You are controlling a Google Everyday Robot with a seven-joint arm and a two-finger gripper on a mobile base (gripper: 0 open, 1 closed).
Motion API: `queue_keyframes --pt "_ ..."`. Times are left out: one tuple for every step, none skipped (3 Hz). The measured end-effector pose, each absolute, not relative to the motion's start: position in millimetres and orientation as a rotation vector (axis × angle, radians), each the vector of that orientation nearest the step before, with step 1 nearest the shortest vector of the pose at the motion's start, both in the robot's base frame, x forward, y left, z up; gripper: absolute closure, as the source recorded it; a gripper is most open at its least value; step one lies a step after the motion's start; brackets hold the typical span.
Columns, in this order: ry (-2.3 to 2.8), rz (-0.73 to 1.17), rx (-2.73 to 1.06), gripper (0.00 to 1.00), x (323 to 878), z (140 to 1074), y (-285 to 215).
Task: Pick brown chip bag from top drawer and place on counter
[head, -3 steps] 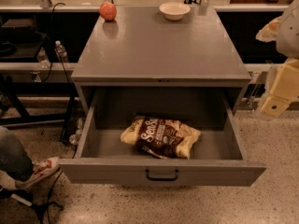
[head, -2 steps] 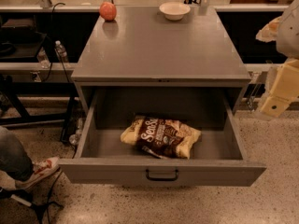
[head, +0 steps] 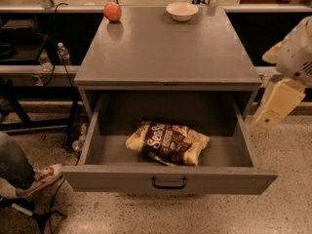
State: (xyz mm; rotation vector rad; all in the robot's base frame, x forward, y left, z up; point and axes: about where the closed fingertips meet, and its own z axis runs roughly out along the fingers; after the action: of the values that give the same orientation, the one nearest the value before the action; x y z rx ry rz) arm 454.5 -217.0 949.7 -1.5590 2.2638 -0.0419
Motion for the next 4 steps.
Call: queue_keyframes --pt "2.348 0.146 -1.339 0.00 495 872 -210" --pt "2.364 0.322 -1.324 0.00 517 822 -190" --pt "2.364 0.322 -1.324 0.00 517 822 -190" --pt "2.399 0.347 -1.327 0.00 530 799 -175"
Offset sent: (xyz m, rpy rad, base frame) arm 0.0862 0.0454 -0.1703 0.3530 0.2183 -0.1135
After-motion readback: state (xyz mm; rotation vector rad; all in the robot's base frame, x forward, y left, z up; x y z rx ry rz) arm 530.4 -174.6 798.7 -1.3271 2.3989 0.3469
